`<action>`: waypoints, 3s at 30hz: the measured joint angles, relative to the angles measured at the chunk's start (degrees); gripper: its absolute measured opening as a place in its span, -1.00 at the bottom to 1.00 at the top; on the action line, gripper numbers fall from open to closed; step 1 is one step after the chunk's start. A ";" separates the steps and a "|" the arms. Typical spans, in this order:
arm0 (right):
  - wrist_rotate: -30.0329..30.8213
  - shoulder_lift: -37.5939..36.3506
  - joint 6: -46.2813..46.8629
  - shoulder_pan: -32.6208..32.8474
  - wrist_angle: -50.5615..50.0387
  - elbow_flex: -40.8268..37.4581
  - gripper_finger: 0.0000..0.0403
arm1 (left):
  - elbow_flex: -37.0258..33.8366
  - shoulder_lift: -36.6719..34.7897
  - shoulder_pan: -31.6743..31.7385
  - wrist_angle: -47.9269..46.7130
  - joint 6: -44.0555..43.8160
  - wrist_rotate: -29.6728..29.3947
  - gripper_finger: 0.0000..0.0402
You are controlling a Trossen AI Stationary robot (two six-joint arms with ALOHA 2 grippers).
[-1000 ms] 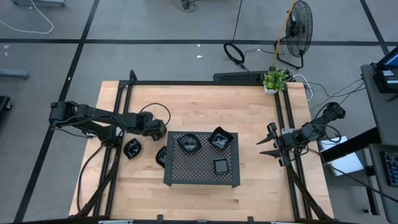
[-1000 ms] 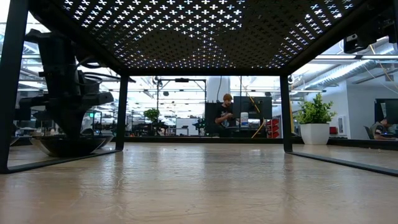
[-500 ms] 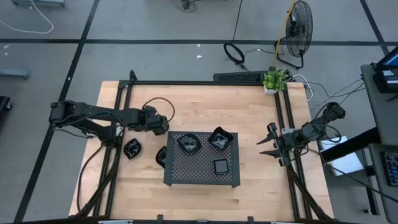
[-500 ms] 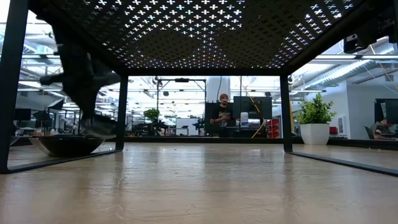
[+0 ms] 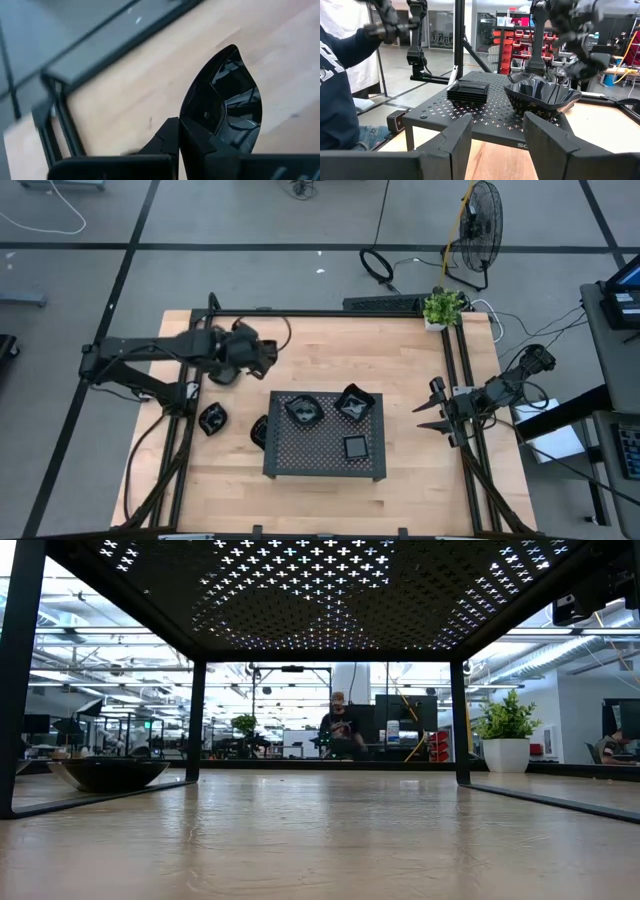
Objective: Pick & Place Mini shaped plates
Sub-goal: Stack the black leaf-shaped plate on top of the black leaf-shaped plate on the shelf, then stack the black leaf-shaped plate on top of the black leaf-shaped plates on the shelf
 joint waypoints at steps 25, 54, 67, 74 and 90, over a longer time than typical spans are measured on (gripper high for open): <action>0.00 0.00 0.00 0.01 0.02 0.01 -0.18 | 13.25 7.53 2.37 21.66 58.17 53.16 -0.98; 0.00 0.00 -0.01 0.00 0.02 -0.01 -0.18 | 13.16 18.60 3.32 20.04 57.70 56.98 -0.95; 0.00 0.00 -0.01 -0.01 0.02 -0.01 -0.18 | 13.19 18.69 3.30 19.25 56.95 56.61 -0.91; 0.00 0.00 -0.01 0.01 0.02 -0.01 -0.18 | 13.19 18.69 3.28 19.23 56.17 56.12 -0.93; 0.00 0.00 0.00 -0.01 0.00 -0.01 -0.18 | 13.19 18.56 3.28 19.19 54.33 53.38 -0.79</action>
